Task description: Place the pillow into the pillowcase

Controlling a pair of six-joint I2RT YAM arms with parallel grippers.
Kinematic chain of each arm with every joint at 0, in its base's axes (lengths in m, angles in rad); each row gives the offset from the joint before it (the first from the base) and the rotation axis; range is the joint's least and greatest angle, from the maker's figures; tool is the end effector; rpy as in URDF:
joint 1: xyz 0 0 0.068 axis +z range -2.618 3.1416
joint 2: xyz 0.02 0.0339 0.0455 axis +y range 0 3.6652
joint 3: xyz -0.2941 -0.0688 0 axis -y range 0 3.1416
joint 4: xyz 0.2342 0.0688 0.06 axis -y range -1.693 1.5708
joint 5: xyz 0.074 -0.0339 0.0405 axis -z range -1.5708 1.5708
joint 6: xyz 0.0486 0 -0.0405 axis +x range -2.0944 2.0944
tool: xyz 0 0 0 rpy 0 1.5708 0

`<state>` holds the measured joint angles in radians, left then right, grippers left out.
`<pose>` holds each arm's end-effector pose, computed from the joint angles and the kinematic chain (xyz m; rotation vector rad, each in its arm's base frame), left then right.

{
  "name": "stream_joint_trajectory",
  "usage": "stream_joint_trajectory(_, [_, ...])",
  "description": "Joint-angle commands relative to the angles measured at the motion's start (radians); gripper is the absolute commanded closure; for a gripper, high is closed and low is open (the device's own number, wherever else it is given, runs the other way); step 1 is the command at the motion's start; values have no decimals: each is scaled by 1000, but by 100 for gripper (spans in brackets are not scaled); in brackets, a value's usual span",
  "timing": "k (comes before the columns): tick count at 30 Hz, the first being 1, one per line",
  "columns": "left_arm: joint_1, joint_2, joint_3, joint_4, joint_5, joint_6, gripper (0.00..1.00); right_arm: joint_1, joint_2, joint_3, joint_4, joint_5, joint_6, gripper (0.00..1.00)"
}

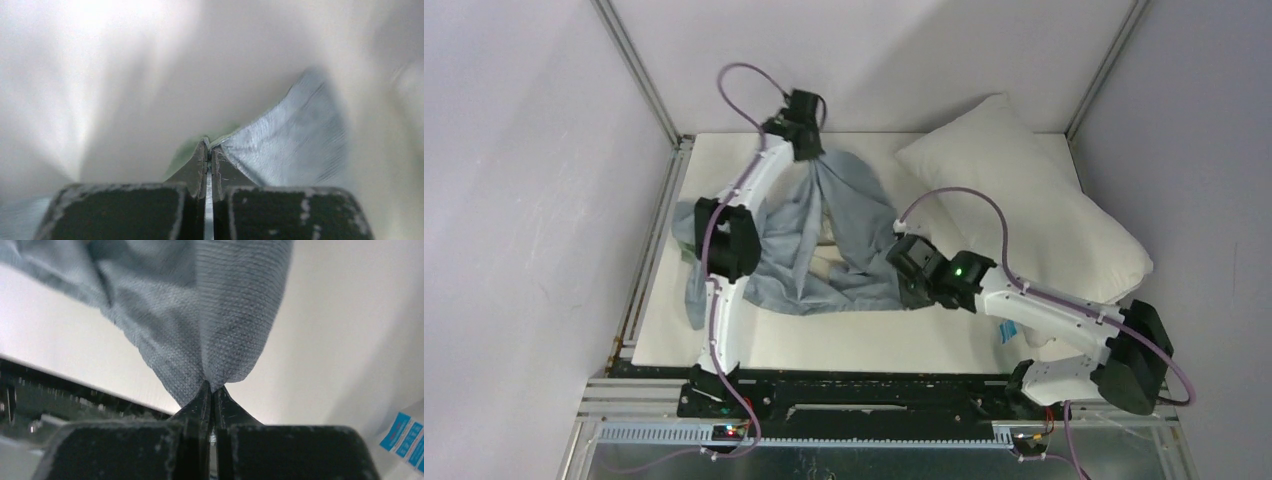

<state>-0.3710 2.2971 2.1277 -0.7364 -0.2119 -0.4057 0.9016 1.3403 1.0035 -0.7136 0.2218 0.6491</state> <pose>0.4988 -0.1831 0.2574 -0.1324 2.4466 -0.0792 0.1660 0.1926 0.2737 -0.2514 2.5938 0.2783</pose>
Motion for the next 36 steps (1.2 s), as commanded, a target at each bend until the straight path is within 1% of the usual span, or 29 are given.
stream_joint_trajectory(1, [73, 35, 283, -30, -21, 34, 100, 165, -24, 24, -166, 43, 110, 100])
stream_joint_trajectory(3, [77, 78, 347, -18, 28, 35, 100, 219, -2, 24, -160, 32, 136, 100])
stream_joint_trajectory(4, [76, 91, 355, -6, 61, 32, 100, 234, 18, 23, -148, 27, 141, 100])
stream_joint_trajectory(7, [68, 113, 347, 13, 186, 13, 99, 233, 83, 24, -101, 6, 129, 100])
stream_joint_trajectory(8, [59, 111, 338, 4, 199, 18, 91, 222, 98, 24, -85, -1, 119, 100])
stream_joint_trajectory(9, [51, 97, 315, 1, 201, 27, 80, 204, 107, 24, -65, -13, 107, 100])
stream_joint_trajectory(11, [34, 38, 233, 25, 204, 41, 48, 158, 115, 23, -31, -39, 78, 95])
stream_joint_trajectory(12, [29, -4, 189, 35, 201, 41, 39, 133, 116, 25, -19, -50, 61, 90])
stream_joint_trajectory(13, [24, -46, 142, 41, 200, 37, 33, 111, 114, 33, -16, -60, 47, 83])
stream_joint_trajectory(15, [22, -142, 27, 58, 193, 22, 26, 81, 98, 65, -19, -51, 8, 62])
stream_joint_trajectory(16, [20, -221, -51, 76, 180, 9, 25, 70, 88, 80, -17, -43, -10, 51])
stream_joint_trajectory(17, [20, -258, -138, 95, 163, -1, 24, 53, 77, 93, -11, -42, -24, 43])
stream_joint_trajectory(18, [19, -344, -224, 119, 147, -14, 24, 32, 74, 104, -3, -49, -39, 37])
stream_joint_trajectory(20, [19, -460, -381, 142, 94, -40, 24, -20, 84, 123, 22, -71, -68, 31])
stream_joint_trajectory(22, [20, -561, -531, 162, 78, -64, 24, -63, 118, 157, 30, -80, -96, 29])
stream_joint_trajectory(23, [17, -604, -614, 199, 87, -70, 25, -77, 136, 173, 34, -69, -113, 28])
stream_joint_trajectory(26, [-6, -686, -798, 224, 93, -76, 26, -130, 180, 217, 42, -74, -146, 29])
stream_joint_trajectory(29, [-53, -702, -877, 243, 106, -68, 27, -192, 185, 265, 58, -80, -183, 29])
stream_joint_trajectory(31, [-82, -685, -894, 253, 100, -84, 27, -236, 198, 326, 47, -28, -216, 27])
stream_joint_trajectory(34, [-92, -651, -919, 283, 123, -149, 27, -340, 259, 471, 17, 61, -246, 25])
stream_joint_trajectory(36, [-99, -636, -931, 293, 109, -166, 27, -410, 297, 547, 32, 116, -264, 23])
